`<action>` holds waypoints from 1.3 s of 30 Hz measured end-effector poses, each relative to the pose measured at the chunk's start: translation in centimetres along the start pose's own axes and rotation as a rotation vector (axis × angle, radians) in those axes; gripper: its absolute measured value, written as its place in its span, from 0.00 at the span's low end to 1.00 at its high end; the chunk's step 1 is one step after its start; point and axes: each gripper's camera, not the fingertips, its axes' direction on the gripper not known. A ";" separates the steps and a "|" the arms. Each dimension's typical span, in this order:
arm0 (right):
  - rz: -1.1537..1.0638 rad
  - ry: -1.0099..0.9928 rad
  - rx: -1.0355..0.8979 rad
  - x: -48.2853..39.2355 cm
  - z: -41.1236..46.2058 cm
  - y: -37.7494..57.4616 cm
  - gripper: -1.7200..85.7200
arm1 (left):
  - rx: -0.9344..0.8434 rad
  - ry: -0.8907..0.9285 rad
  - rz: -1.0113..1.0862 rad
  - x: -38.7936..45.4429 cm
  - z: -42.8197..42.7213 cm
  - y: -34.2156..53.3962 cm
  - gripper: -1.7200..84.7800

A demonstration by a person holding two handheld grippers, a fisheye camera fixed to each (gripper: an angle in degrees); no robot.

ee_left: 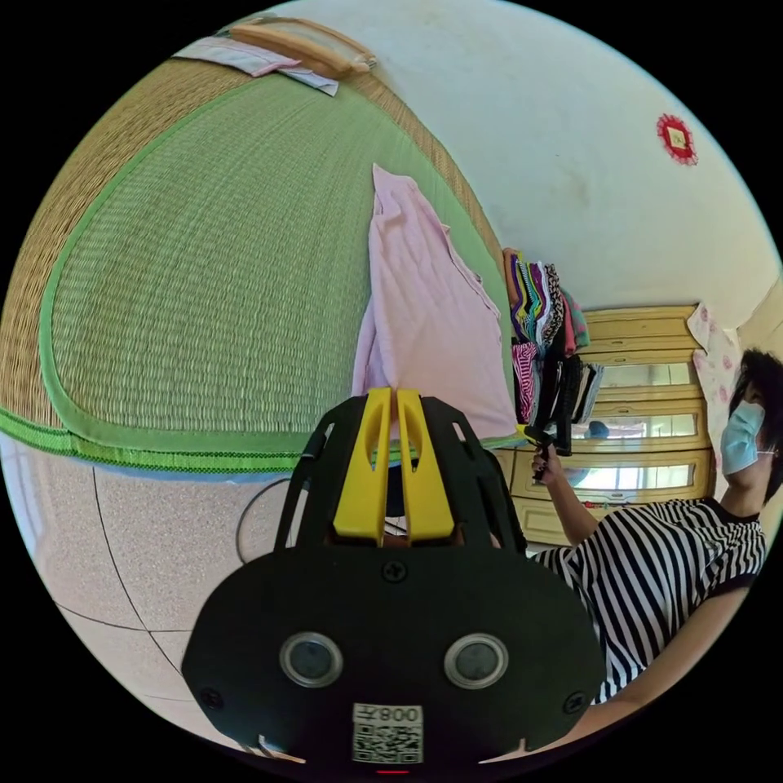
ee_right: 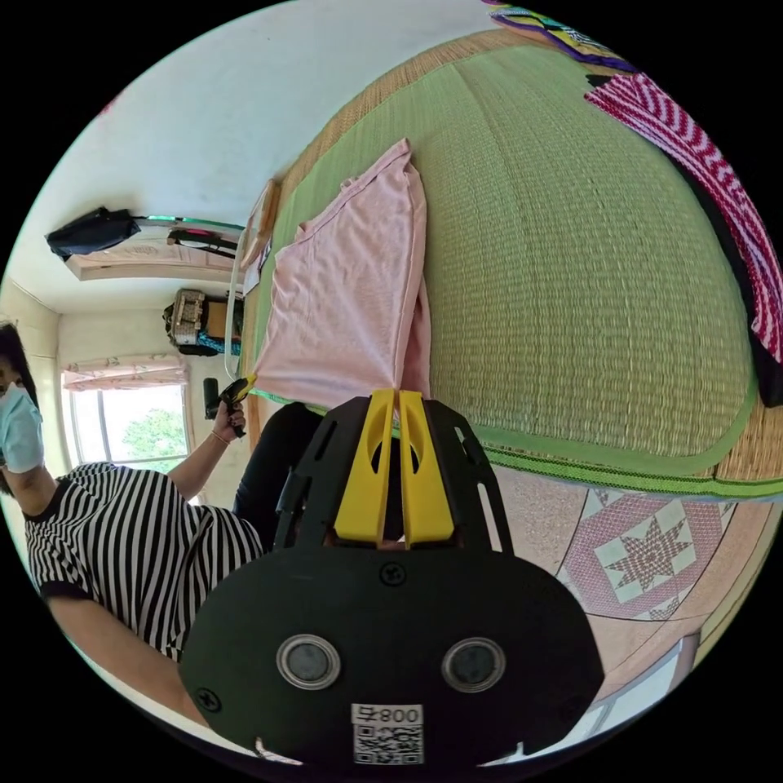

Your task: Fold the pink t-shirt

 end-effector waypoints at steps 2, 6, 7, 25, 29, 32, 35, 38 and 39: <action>0.012 0.023 -0.018 0.0 1.2 0.2 0.03 | -0.029 -0.025 -0.006 -0.1 0.9 -0.3 0.03; 0.054 0.061 -0.060 0.3 3.1 0.4 0.02 | -0.054 -0.049 -0.049 -0.7 2.0 -0.8 0.04; 0.066 0.070 -0.043 0.2 3.2 0.6 0.02 | -0.037 -0.058 -0.058 -0.6 1.9 -0.9 0.05; -0.356 0.621 0.160 -14.9 10.6 -14.7 0.10 | -0.027 -0.165 0.325 12.5 13.3 -20.1 0.06; -0.455 0.819 0.087 -16.5 14.8 -16.6 0.10 | -0.079 -0.193 0.315 13.1 16.7 -23.0 0.04; -0.482 0.873 0.075 -16.7 16.9 -16.9 0.10 | -0.101 -0.225 0.330 13.4 17.9 -24.1 0.04; -0.478 0.901 0.081 -16.6 18.1 -17.3 0.10 | -0.109 -0.237 0.346 13.8 18.5 -25.0 0.03; -0.472 0.886 0.102 -16.8 18.4 -17.7 0.10 | -0.108 -0.231 0.353 14.0 18.8 -25.9 0.03; -0.471 0.885 0.106 -16.8 18.4 -17.8 0.10 | -0.108 -0.231 0.355 14.1 18.8 -26.0 0.02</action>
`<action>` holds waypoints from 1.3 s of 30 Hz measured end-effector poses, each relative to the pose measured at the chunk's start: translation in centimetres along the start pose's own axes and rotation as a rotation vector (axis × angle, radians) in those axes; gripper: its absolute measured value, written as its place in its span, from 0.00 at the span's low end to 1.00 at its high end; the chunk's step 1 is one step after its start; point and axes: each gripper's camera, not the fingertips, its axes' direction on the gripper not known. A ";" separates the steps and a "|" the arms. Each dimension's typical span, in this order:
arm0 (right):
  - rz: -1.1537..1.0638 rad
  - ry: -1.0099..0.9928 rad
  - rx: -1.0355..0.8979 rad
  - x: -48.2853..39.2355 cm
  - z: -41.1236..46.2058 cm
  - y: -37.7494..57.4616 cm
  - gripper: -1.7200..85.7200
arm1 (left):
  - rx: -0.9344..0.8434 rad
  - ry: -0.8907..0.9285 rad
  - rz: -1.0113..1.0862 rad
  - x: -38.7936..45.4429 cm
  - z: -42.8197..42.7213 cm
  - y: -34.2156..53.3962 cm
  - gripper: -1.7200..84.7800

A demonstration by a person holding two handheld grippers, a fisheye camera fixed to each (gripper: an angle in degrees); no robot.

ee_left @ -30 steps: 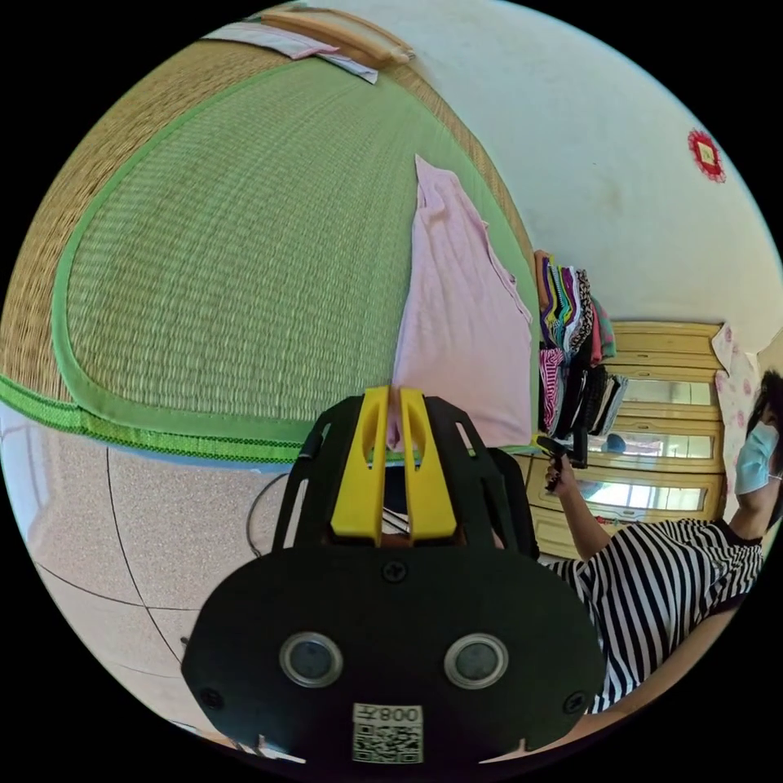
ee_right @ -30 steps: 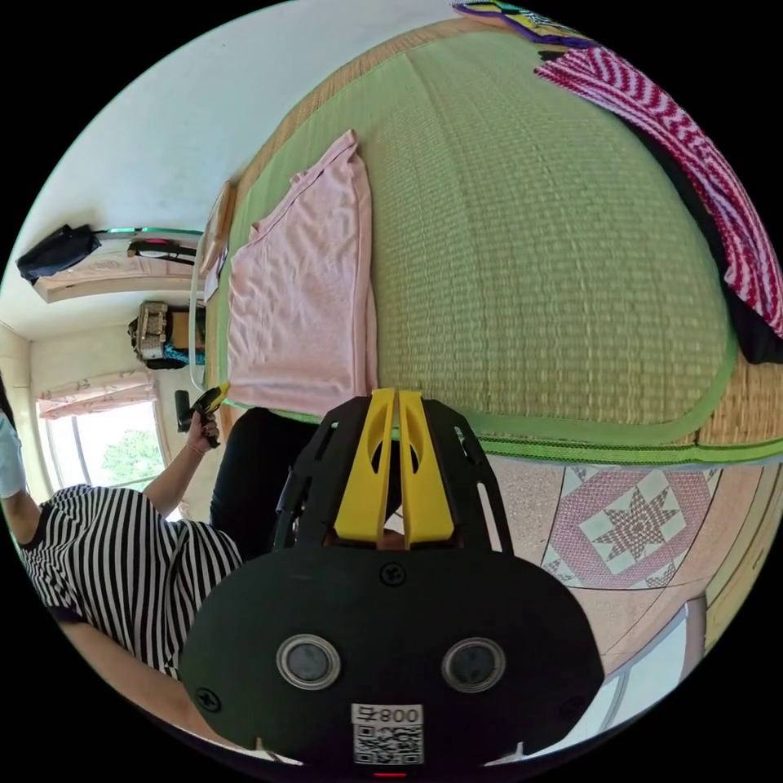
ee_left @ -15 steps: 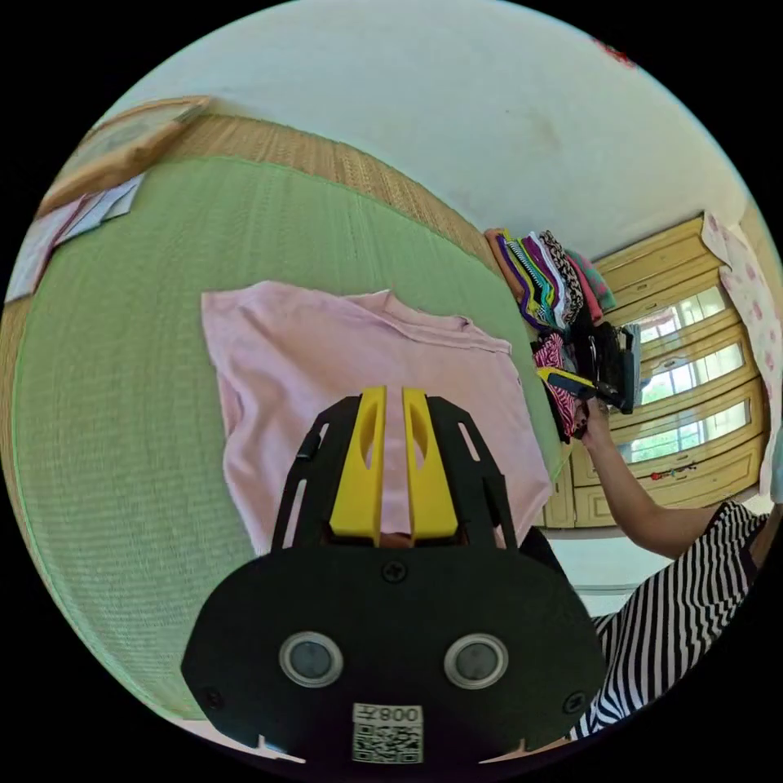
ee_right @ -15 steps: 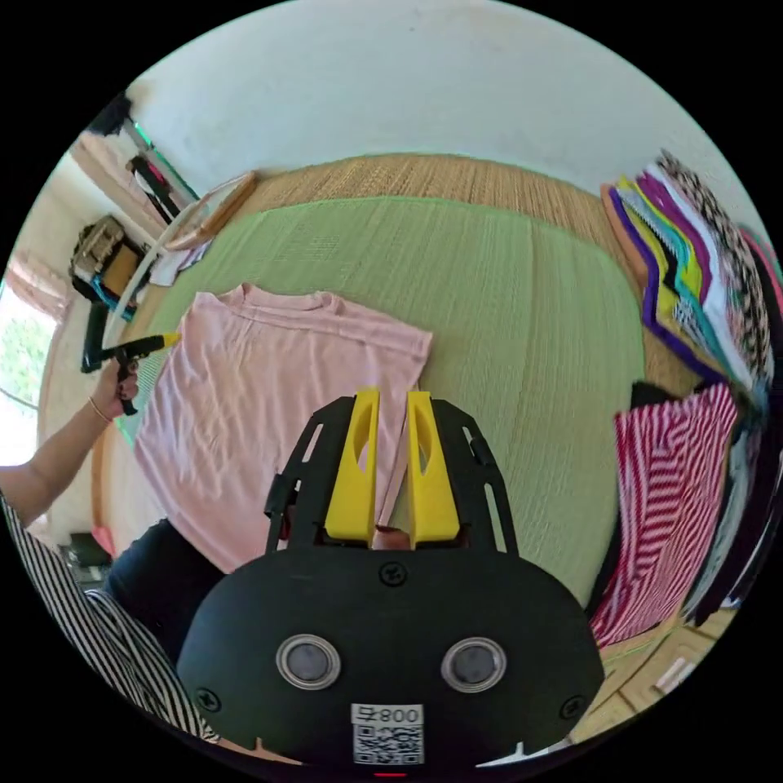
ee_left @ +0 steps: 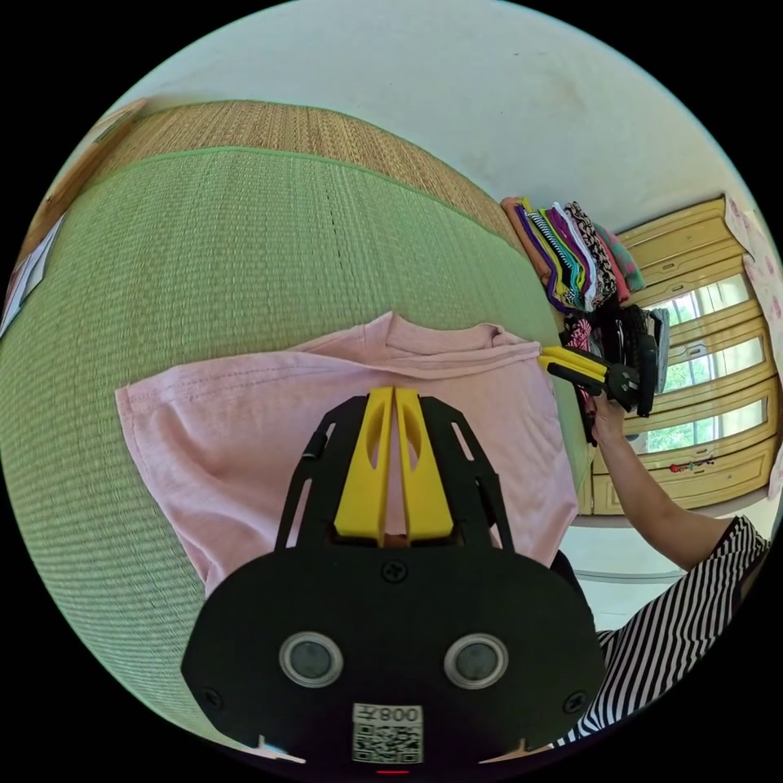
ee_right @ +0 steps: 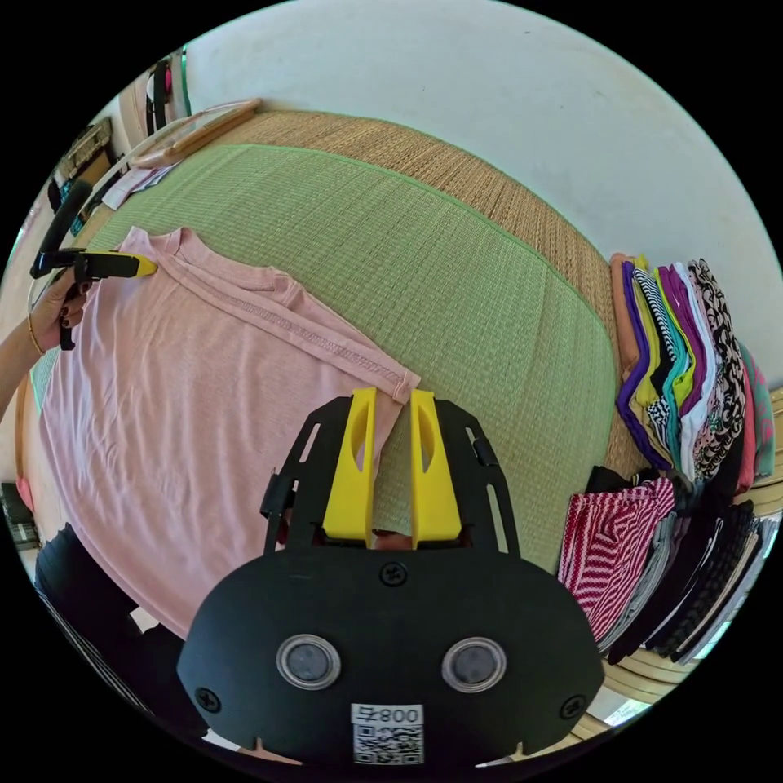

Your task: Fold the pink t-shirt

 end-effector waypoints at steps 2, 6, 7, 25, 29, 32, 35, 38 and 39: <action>0.004 -0.013 0.008 0.1 0.1 -0.4 0.10 | 0.011 -0.002 0.003 0.0 -0.1 -0.7 0.02; 0.020 -0.010 0.016 0.7 0.0 -1.1 0.10 | 0.044 0.005 0.000 0.0 -0.5 -1.7 0.02; 0.034 -0.024 0.018 1.2 0.0 -1.3 0.09 | 0.054 0.001 -0.005 -0.1 -0.6 -2.0 0.02; 0.043 -0.327 0.073 4.6 -0.5 -0.7 0.03 | 0.093 -0.052 -0.007 -1.4 -2.2 -0.2 0.02; -0.004 -0.305 -0.029 4.4 2.0 -0.7 0.02 | 0.105 -0.066 -0.050 -2.7 -3.1 0.9 0.02; 0.049 -0.365 0.000 6.6 1.9 0.1 0.02 | 0.146 -0.072 -0.044 -3.2 -4.6 2.0 0.02; 0.096 -0.406 0.032 9.0 1.2 1.5 0.02 | 0.098 -0.094 -0.076 -4.5 -5.0 3.1 0.02; 0.152 -0.484 0.058 11.4 0.1 4.4 0.03 | 0.140 -0.028 -0.111 -5.4 -6.6 5.7 0.02; 0.164 -0.504 0.062 11.9 -0.1 5.1 0.03 | 0.149 -0.006 -0.111 -5.5 -7.0 6.5 0.02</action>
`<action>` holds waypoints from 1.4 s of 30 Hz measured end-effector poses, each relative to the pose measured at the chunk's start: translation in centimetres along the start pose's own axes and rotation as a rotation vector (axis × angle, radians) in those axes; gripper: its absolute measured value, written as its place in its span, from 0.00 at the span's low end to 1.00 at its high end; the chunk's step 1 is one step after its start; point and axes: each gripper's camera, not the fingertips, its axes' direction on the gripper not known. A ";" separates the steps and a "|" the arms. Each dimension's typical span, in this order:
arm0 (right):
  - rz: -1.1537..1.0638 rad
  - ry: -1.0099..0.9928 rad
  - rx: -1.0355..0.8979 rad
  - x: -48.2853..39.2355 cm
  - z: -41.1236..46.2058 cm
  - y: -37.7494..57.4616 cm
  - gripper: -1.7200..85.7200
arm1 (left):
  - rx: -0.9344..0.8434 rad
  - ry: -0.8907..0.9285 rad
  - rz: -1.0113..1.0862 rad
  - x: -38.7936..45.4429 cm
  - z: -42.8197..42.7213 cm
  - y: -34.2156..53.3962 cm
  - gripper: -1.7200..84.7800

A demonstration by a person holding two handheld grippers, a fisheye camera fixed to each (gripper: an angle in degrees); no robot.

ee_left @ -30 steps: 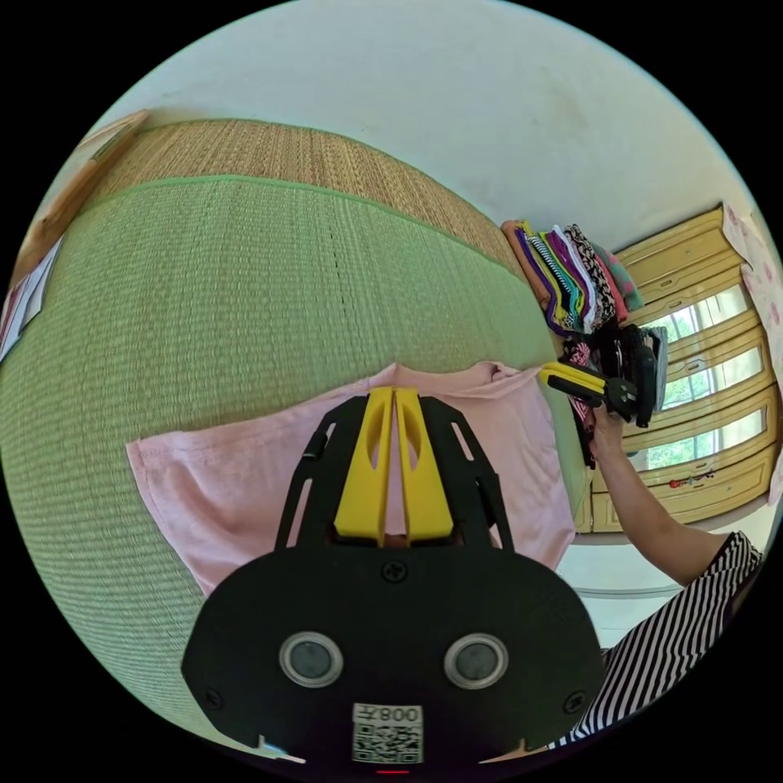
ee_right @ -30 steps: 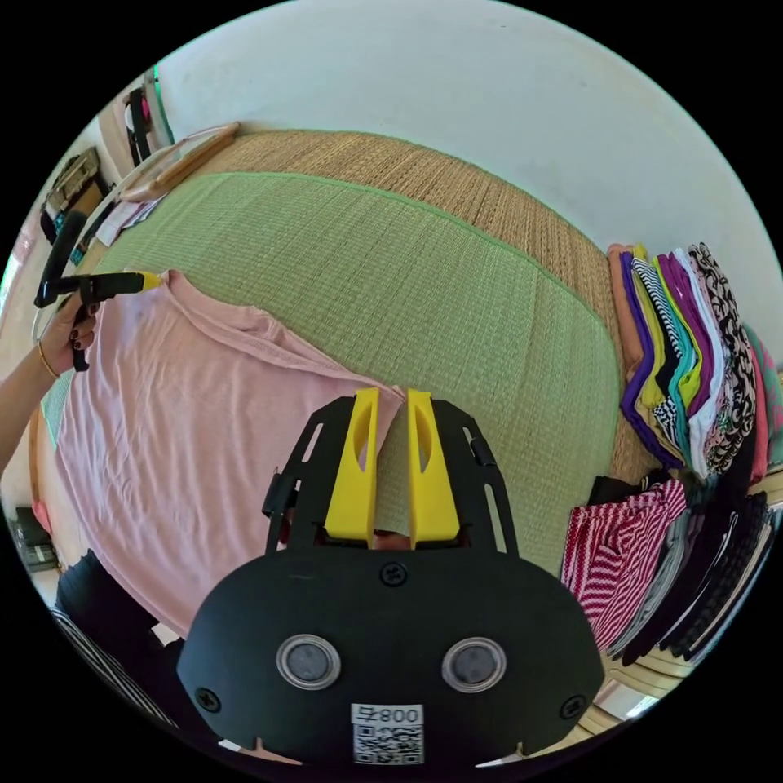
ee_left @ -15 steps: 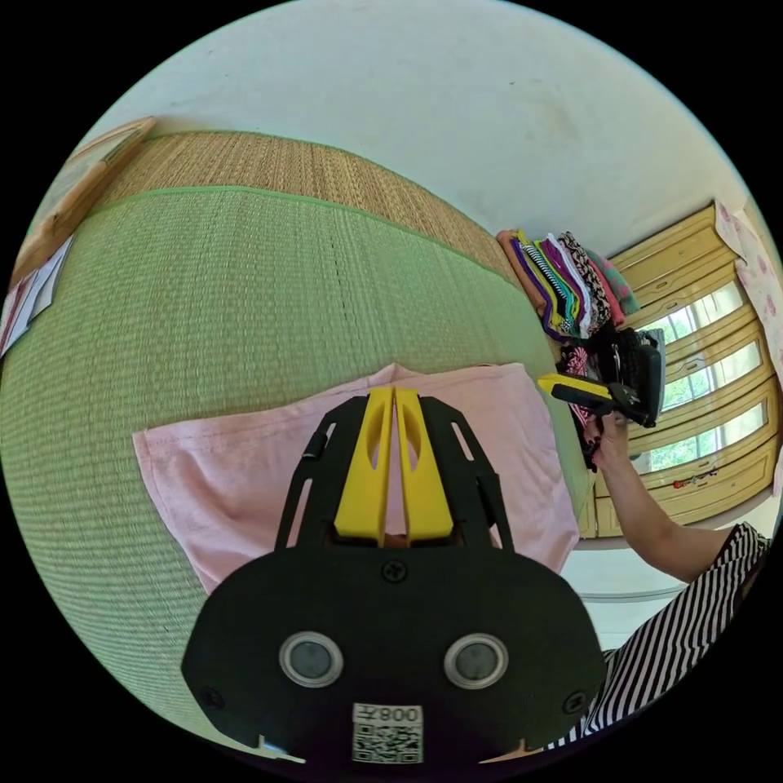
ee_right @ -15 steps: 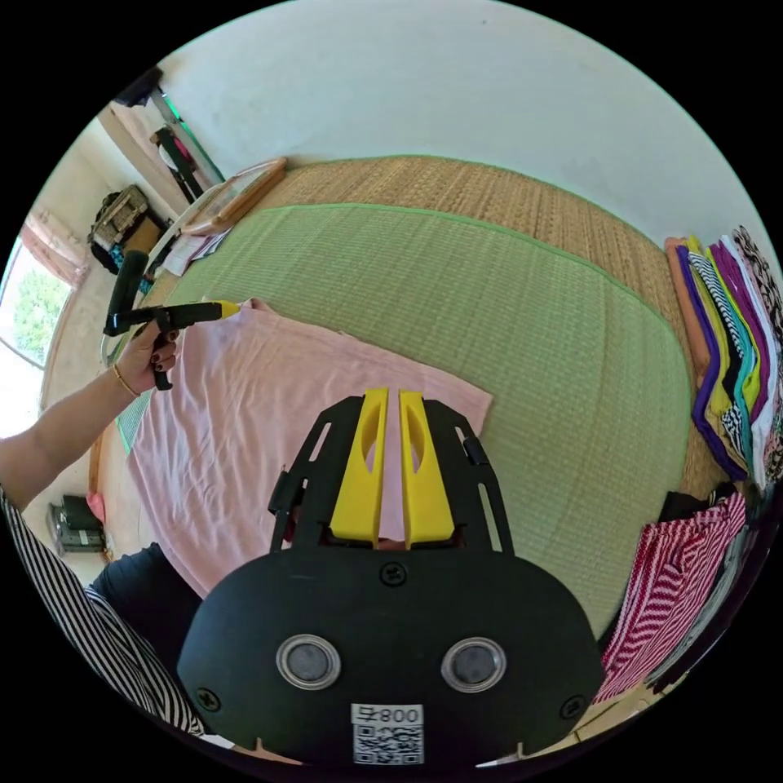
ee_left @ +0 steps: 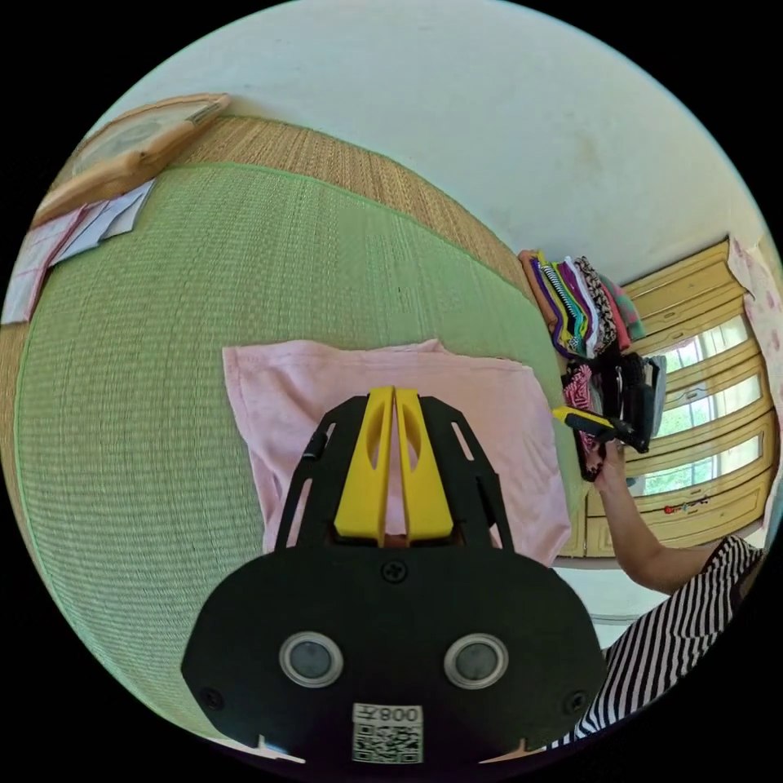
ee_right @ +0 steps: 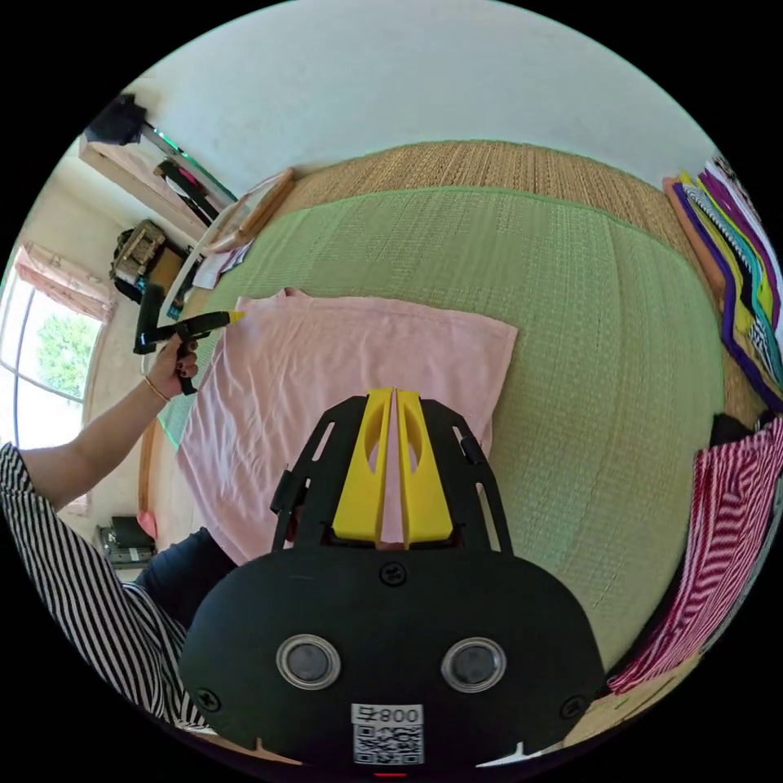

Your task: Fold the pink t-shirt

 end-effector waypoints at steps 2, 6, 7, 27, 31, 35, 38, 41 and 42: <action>0.060 -0.088 0.012 1.9 -1.9 3.3 0.05 | -0.010 0.041 0.007 -0.4 -1.7 3.3 0.03; 0.197 -0.188 -0.003 4.9 -4.2 9.2 0.08 | -0.072 0.066 -0.011 -1.1 -4.0 9.6 0.03; 0.230 -0.225 -0.010 5.7 -4.9 11.2 0.09 | -0.084 0.067 -0.041 -1.4 -5.0 11.9 0.03; 0.551 -0.280 -0.095 14.5 -5.3 24.3 0.06 | -0.112 -0.043 -0.287 -4.9 -7.8 26.8 0.03; 0.524 -0.288 -0.120 15.7 -5.1 25.1 0.04 | -0.089 -0.039 -0.294 -4.6 -7.9 28.0 0.02; 0.518 -0.307 -0.131 16.9 -5.0 26.3 0.04 | -0.070 -0.056 -0.326 -4.6 -7.8 29.8 0.02; 0.524 -0.337 -0.123 17.9 -4.8 27.4 0.04 | -0.046 -0.062 -0.336 -4.5 -7.1 30.4 0.02; 0.531 -0.358 -0.118 18.8 -4.4 28.3 0.04 | 0.000 -0.032 -0.289 -3.4 -5.9 28.5 0.03; 0.531 -0.364 -0.118 18.9 -4.3 28.5 0.04 | 0.007 -0.031 -0.274 -3.1 -5.6 27.8 0.03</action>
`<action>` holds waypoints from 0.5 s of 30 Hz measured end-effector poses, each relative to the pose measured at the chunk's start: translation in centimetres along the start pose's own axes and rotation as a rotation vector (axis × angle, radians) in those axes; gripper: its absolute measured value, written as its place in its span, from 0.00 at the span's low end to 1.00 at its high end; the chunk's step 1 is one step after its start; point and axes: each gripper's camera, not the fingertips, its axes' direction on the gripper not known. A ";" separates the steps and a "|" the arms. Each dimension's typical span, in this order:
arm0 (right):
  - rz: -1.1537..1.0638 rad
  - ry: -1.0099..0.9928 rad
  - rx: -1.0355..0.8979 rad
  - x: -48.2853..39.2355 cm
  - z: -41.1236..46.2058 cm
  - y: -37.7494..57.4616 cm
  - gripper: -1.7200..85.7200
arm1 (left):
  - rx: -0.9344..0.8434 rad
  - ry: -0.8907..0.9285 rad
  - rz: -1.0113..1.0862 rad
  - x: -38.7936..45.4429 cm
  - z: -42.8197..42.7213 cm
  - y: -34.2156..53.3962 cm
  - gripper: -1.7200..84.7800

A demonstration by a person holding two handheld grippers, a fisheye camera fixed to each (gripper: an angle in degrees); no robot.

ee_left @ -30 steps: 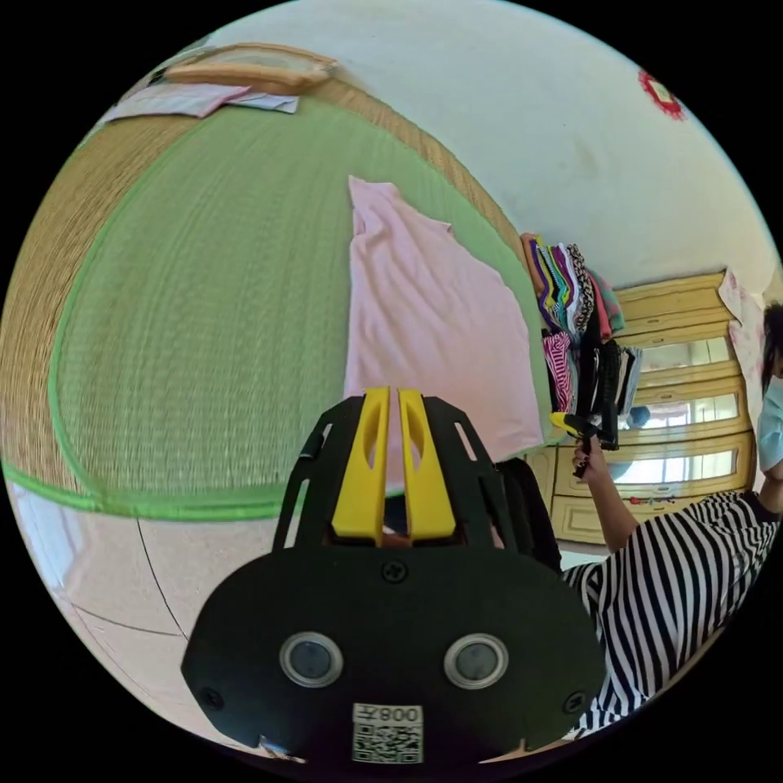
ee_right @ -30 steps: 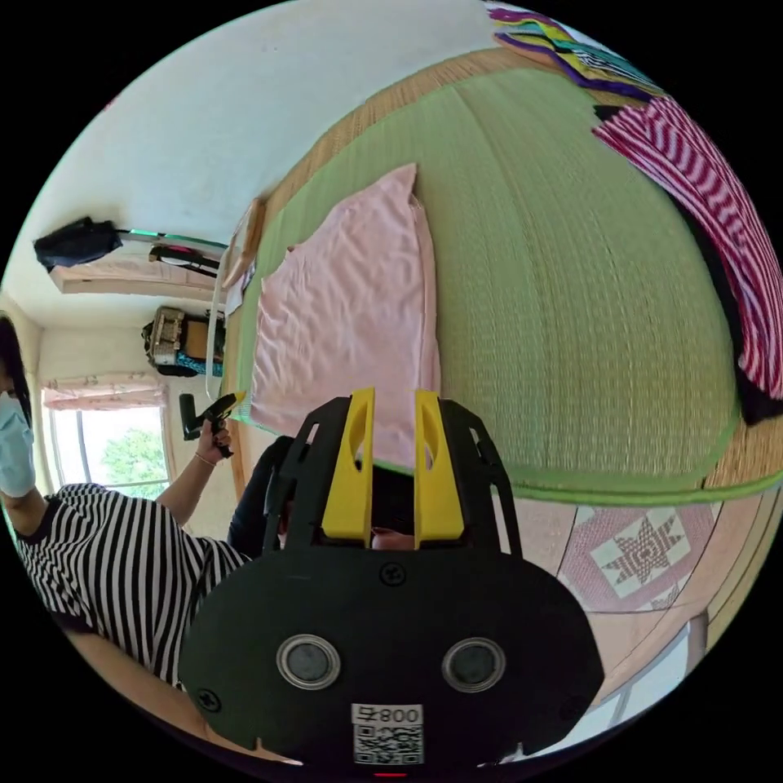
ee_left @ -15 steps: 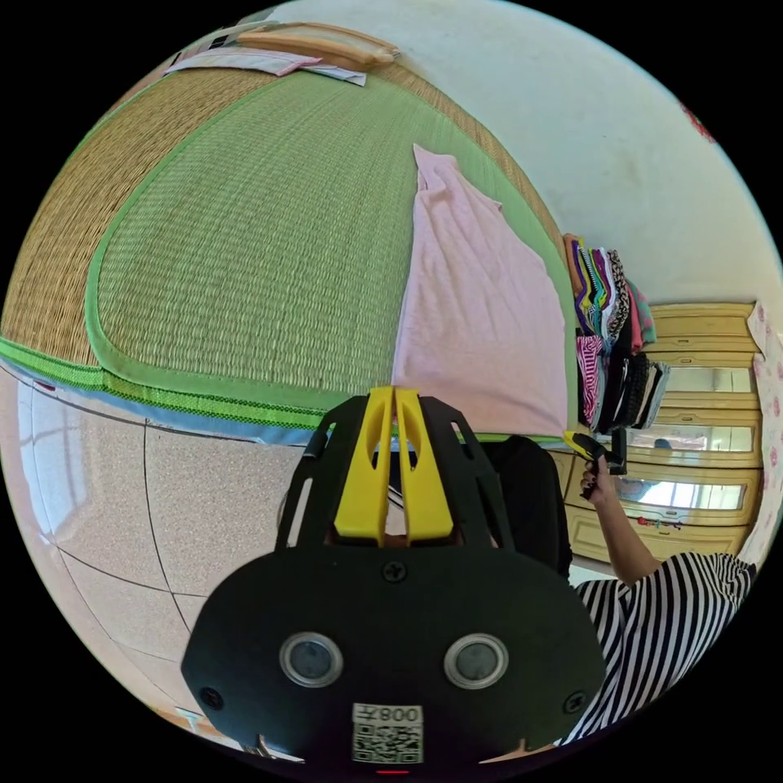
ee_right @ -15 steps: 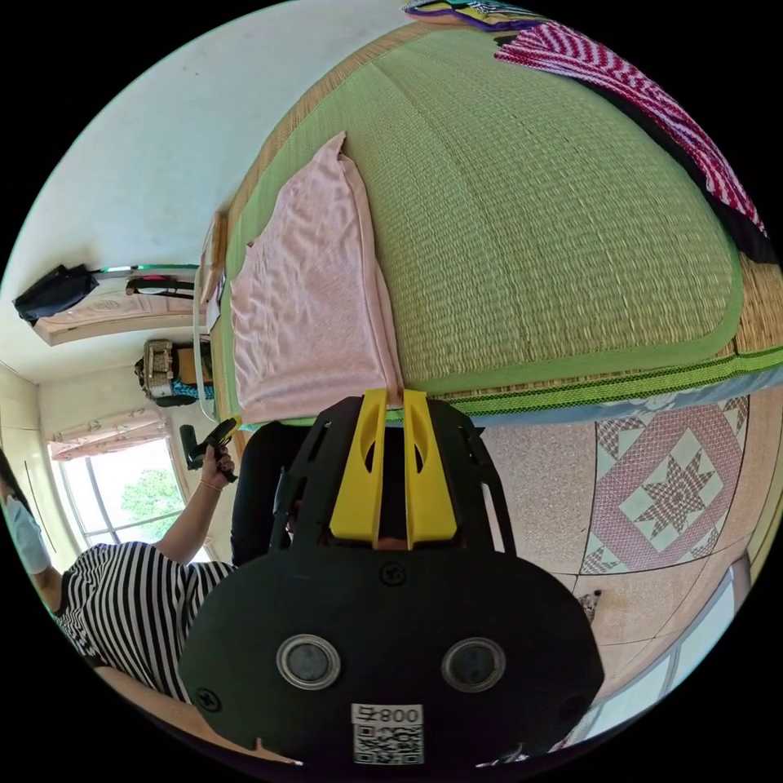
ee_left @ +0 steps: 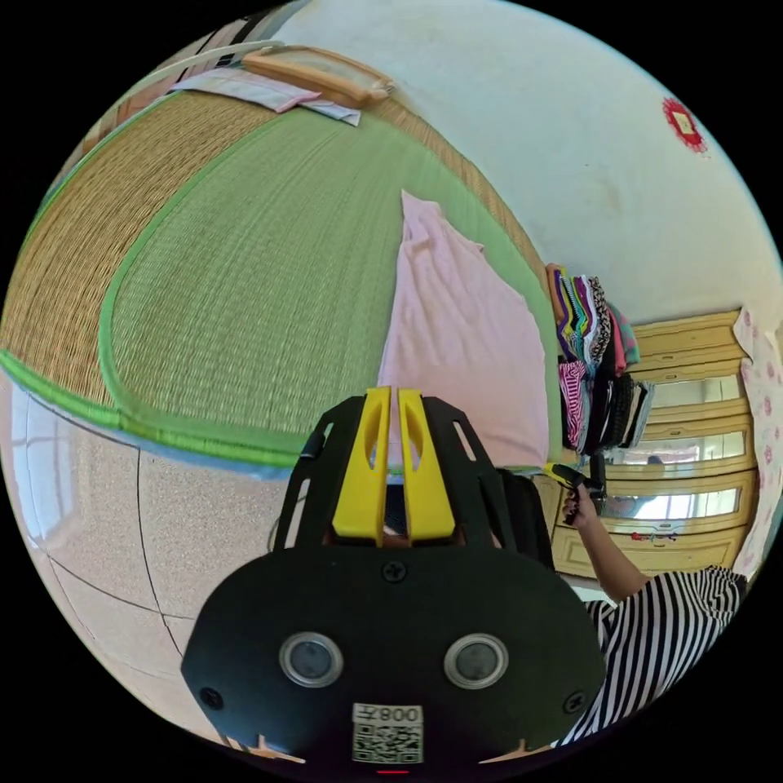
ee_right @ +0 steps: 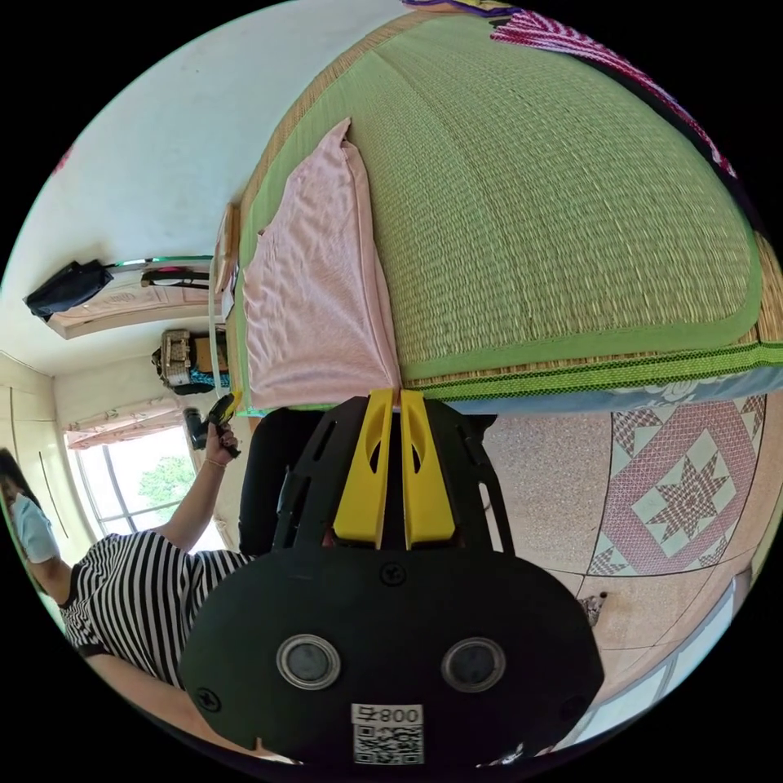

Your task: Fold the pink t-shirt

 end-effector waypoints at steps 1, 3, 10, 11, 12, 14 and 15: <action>0.004 -0.014 -0.001 0.6 0.1 0.1 0.04 | 0.011 0.000 0.033 1.1 0.8 -1.2 0.03; 0.009 -0.032 0.000 1.4 0.1 0.4 0.04 | 0.017 -0.004 0.086 3.0 2.3 -3.3 0.03; 0.016 -0.051 -0.008 3.6 1.0 1.8 0.04 | -0.020 -0.127 0.188 8.7 10.5 -10.5 0.02; 0.015 -0.051 -0.012 3.9 1.2 2.1 0.04 | -0.031 -0.171 0.183 8.9 11.8 -11.1 0.02; 0.014 -0.051 -0.013 4.1 1.4 2.2 0.04 | -0.037 -0.198 0.174 8.8 12.4 -11.3 0.02; 0.015 -0.055 -0.019 4.7 1.9 2.8 0.04 | -0.059 -0.288 0.097 7.6 14.4 -11.7 0.02; 0.014 -0.056 -0.019 4.9 2.0 2.9 0.04 | -0.052 -0.250 0.093 7.3 14.7 -11.6 0.02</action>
